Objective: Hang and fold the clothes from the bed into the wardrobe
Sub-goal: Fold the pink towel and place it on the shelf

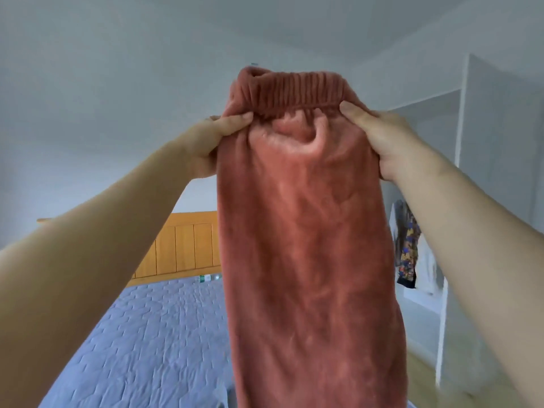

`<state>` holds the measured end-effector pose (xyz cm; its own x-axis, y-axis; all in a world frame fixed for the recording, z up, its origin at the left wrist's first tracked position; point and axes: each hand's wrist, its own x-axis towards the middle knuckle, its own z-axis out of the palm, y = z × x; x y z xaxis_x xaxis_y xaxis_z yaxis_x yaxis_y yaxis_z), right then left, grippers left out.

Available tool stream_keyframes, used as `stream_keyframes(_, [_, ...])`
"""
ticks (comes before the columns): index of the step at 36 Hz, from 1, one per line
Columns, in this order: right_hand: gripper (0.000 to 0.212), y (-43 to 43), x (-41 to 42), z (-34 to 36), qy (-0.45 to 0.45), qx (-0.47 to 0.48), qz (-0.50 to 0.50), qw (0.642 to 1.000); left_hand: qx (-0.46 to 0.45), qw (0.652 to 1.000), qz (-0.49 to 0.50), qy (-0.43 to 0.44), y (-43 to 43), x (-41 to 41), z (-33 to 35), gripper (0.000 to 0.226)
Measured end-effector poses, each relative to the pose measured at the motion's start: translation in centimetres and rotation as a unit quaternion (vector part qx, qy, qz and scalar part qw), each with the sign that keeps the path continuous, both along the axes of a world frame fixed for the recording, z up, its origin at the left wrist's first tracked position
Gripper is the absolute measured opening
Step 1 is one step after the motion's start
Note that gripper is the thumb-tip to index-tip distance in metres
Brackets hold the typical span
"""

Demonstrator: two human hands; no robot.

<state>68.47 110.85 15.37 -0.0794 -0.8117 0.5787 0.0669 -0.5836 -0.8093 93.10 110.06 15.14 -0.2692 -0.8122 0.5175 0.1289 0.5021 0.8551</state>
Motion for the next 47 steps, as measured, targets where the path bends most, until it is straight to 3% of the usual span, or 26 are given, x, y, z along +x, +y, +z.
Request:
stream_keyframes(3, [0.025, 0.6, -1.5, -0.7, 0.049, 0.099, 0.057, 0.992, 0.037, 0.997, -0.033, -0.062, -0.5, -0.2, -0.4, 0.043])
stream_keyframes(7, [0.036, 0.5, -3.7, -2.1, 0.078, 0.160, 0.123, 0.976, 0.070, 0.983, -0.113, -0.127, -1.1, -0.8, -0.7, 0.100])
stream_keyframes(9, [0.029, 0.0, -4.5, -3.0, 0.094, 0.185, 0.116, 0.971, 0.101, 0.980, -0.094, -0.144, -2.0, -1.7, -1.3, 0.082])
stream_keyframes(13, [0.020, -1.6, -6.2, -6.0, 0.123, 0.253, 0.078, 0.956, 0.153, 0.964, 0.011, -0.217, -4.5, -2.9, -3.6, 0.011])
stream_keyframes(17, [0.016, -4.9, -7.8, -10.1, 0.208, 0.283, -0.006, 0.936, 0.209, 0.925, 0.053, -0.312, -8.1, -4.7, -7.9, 0.022])
stream_keyframes(19, [0.010, -7.1, -8.2, -12.4, 0.266, 0.293, -0.068, 0.916, 0.265, 0.923, 0.053, -0.273, -9.8, -6.3, -10.9, 0.016])
stream_keyframes(21, [0.022, -9.7, -8.7, -14.6, 0.292, 0.296, -0.102, 0.904, 0.318, 0.921, 0.053, -0.219, -11.6, -7.8, -13.8, 0.026])
stream_keyframes(23, [0.030, -12.4, -9.2, -16.7, 0.295, 0.287, -0.148, 0.899, 0.351, 0.914, 0.055, -0.194, -13.8, -9.3, -16.0, 0.041])
stream_keyframes(25, [0.024, -15.0, -9.5, -17.8, 0.253, 0.274, -0.180, 0.910, 0.360, 0.914, 0.072, -0.171, -15.8, -10.9, -16.8, 0.048])
stream_keyframes(28, [0.008, -18.3, -9.9, -17.2, 0.152, 0.238, -0.192, 0.940, 0.283, 0.939, 0.124, -0.151, -18.9, -13.2, -16.0, 0.042])
stream_keyframes(32, [0.010, -21.6, -11.1, -14.3, 0.102, 0.125, -0.227, 0.960, 0.178, 0.966, 0.174, -0.075, -21.3, -15.3, -12.5, 0.011])
stream_keyframes(34, [0.017, -22.4, -11.8, -12.7, 0.074, 0.071, -0.233, 0.967, 0.130, 0.973, 0.188, -0.041, -22.0, -15.8, -10.6, 0.022])
stream_keyframes(37, [0.007, -22.5, -12.6, -10.4, 0.051, 0.003, -0.224, 0.973, 0.057, 0.982, 0.178, -0.003, -22.0, -16.4, -8.3, 0.026])
stream_keyframes(39, [0.018, -22.2, -13.1, -9.4, 0.037, -0.026, -0.219, 0.975, 0.026, 0.984, 0.176, 0.009, -21.7, -16.7, -7.4, 0.024])
stream_keyframes(47, [0.020, -17.9, -13.7, -9.1, 0.015, -0.084, -0.210, 0.974, -0.021, 0.985, 0.166, 0.035, -18.2, -16.8, -7.2, 0.021])
